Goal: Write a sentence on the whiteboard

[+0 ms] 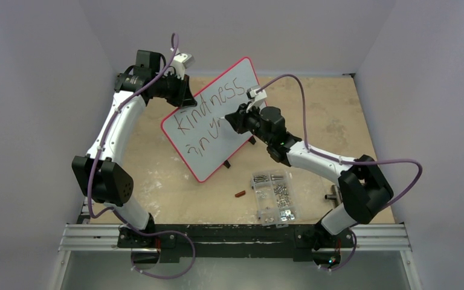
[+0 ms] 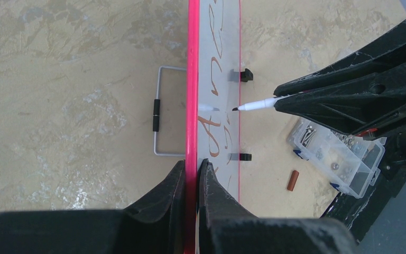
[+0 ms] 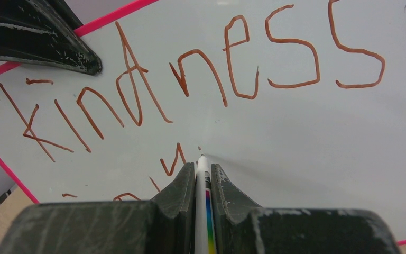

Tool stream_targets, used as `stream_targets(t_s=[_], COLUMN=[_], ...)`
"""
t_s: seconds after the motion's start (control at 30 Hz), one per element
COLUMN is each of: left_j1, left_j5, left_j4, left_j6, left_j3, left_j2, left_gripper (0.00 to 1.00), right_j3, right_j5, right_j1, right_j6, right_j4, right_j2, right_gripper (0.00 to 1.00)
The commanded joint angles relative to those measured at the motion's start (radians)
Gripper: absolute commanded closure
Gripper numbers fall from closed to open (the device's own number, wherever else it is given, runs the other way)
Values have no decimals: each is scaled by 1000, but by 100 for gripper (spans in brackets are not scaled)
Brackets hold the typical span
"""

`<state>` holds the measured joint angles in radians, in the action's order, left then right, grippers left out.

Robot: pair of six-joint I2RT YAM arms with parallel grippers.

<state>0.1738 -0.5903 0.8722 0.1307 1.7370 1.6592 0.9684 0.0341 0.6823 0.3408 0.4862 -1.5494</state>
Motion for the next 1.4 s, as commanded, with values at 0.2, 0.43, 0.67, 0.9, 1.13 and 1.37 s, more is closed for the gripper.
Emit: stream_targets(t_s=[0.2,0.43,0.67,0.9,1.13,1.37], left_j1=[9,9,9,9,9,9], left_j5=[90,87,86,90,90,87], left_j4=[51,52,50,52,52,51], left_j6=[49,49,49,49,48,48], left_j3=[12,12,16,16,15,18], left_j2=[-22,-24,-21,-20,-20,-21], left_gripper=[100,100,100,100,100,100], right_j3=[-2,26,39,22,-16,-56], right_j5=[-61,-50,-37,-37,-37,-36], right_j1=[-1,-1,-2,-1,-1,-1], right_j6=[-7,-6,-11,-12,-19,-7], right_j4=[41,48,55,50,32,26], right_j2=[39,12,-13,-32,-25,-5], right_gripper=[100,100,100,100,100,100])
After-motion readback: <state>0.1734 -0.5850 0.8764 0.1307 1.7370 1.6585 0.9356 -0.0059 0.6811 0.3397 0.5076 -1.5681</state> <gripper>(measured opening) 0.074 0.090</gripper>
